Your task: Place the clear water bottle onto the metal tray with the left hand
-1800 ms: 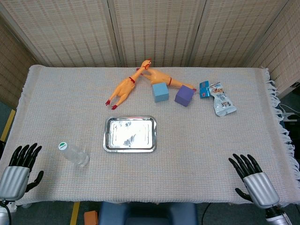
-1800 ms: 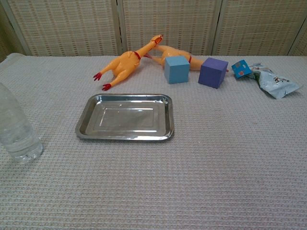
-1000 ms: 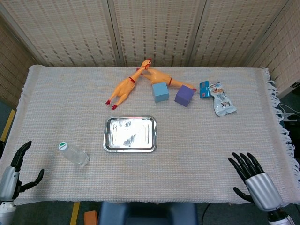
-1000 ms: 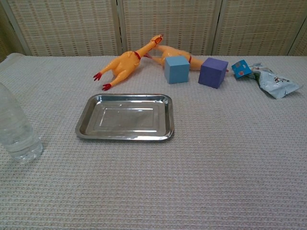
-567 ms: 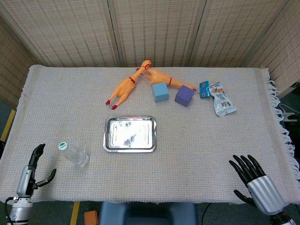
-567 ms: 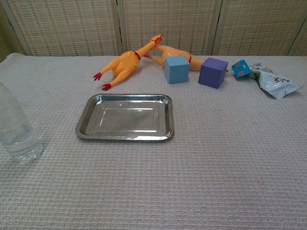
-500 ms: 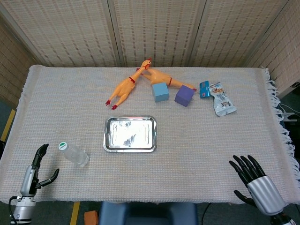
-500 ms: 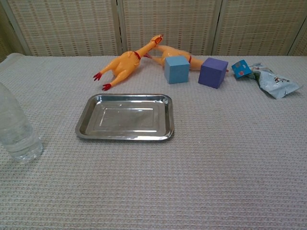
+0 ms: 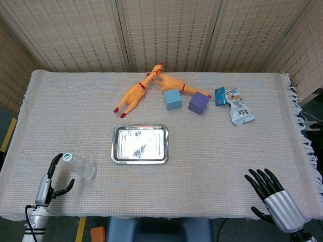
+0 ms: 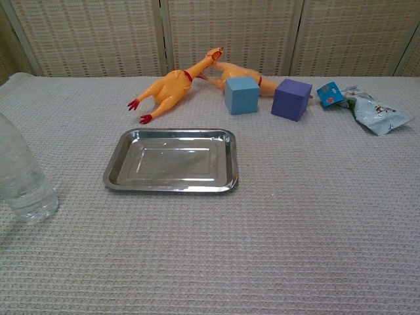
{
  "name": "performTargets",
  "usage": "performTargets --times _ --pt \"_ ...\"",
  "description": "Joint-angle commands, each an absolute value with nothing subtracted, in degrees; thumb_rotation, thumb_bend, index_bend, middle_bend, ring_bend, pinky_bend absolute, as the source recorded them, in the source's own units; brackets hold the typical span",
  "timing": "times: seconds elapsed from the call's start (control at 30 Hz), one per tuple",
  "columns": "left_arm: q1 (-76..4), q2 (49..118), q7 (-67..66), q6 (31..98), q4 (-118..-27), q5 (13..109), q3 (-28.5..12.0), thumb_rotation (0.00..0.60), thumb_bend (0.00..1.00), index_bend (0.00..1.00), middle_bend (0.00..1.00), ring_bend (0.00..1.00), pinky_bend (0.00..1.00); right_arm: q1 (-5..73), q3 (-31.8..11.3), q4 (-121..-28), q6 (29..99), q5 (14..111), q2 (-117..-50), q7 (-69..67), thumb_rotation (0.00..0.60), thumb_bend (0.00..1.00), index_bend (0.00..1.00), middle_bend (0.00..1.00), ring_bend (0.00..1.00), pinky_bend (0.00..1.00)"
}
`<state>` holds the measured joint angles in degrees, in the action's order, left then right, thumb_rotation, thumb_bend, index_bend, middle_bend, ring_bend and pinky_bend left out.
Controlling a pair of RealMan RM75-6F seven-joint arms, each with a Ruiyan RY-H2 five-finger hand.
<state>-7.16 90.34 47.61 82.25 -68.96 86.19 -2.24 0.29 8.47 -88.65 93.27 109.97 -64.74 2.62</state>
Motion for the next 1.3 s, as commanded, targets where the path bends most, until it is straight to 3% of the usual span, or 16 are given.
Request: performTargets --times 0.03,1.07,1.3 --pt "-7.7 90.8 47.2 81.6 -68.9 86.1 -2.4 0.600 0.32 0.00 0.00 0.00 0.01 0.3 8.5 -88.7 93.2 110.0 -64.7 2.7 0.600 0.09 0.00 0.00 0.00 0.00" --pt "-11.2 92.8 45.2 76.1 -71.5 86.0 -2.0 0.600 0.33 0.00 0.00 0.00 0.01 0.4 8.4 -89.2 92.1 109.5 -64.7 3.4 0.600 0.09 0.00 0.00 0.00 0.00" --pt "-12.1 94.0 43.3 75.2 -70.1 84.1 -3.7 0.600 0.33 0.00 0.00 0.00 0.01 0.4 8.4 -89.4 92.0 109.3 -64.6 3.5 0.600 0.09 0.00 0.00 0.00 0.00"
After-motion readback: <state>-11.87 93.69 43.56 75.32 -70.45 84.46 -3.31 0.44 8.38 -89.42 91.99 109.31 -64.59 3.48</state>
